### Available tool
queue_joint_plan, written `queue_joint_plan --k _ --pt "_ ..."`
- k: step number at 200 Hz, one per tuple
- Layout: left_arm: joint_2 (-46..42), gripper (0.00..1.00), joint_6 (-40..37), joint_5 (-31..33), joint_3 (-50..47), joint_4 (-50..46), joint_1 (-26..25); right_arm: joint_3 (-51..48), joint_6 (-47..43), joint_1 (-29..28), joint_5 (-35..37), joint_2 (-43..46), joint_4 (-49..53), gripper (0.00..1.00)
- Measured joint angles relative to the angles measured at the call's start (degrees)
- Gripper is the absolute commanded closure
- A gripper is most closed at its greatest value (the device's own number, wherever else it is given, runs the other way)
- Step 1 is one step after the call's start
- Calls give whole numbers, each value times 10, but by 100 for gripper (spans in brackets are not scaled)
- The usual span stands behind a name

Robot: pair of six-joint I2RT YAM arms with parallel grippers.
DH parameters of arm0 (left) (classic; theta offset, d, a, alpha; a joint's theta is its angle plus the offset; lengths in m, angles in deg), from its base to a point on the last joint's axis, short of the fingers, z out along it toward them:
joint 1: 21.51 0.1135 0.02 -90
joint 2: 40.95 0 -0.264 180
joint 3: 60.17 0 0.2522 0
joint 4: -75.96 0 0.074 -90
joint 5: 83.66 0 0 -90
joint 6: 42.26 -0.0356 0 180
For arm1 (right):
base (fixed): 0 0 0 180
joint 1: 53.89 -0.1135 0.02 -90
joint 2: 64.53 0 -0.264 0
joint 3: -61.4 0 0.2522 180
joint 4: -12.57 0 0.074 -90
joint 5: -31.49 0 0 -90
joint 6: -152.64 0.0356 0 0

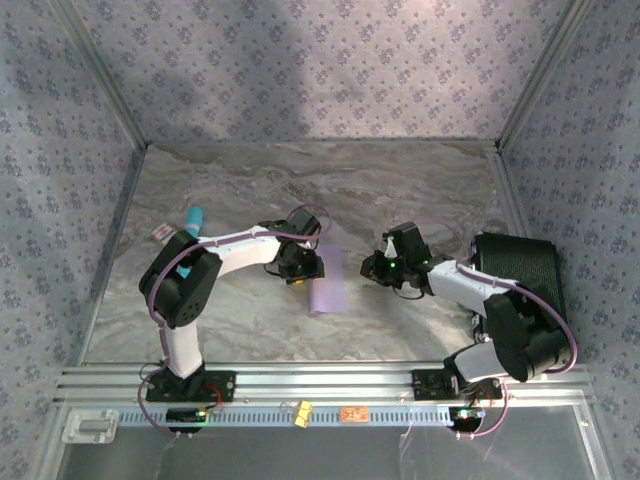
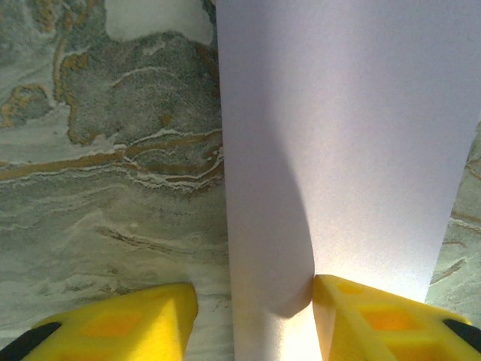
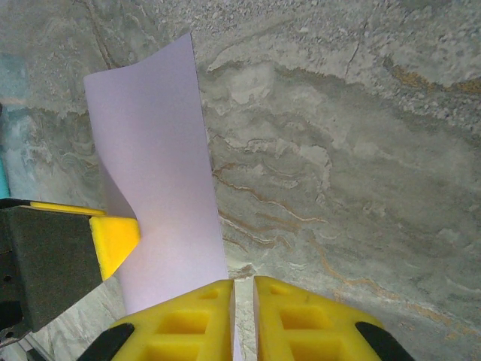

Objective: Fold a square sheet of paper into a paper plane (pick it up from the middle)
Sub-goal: Hold the square sheet of paper at the center of the table.

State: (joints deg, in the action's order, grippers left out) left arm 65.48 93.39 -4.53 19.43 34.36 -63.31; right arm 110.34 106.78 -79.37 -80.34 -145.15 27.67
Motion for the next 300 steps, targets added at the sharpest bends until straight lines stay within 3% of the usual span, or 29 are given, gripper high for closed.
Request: queue_joint_plan --k 202,246,300 --pt "1 50 5 0 1 1 0 0 0 -3 -16 -9 -18 84" --pt "1 50 5 0 1 1 0 17 -10 -11 -31 -38 -19 94" --pt "1 50 5 0 1 2 0 62 -17 -32 -36 -96 -24 97"
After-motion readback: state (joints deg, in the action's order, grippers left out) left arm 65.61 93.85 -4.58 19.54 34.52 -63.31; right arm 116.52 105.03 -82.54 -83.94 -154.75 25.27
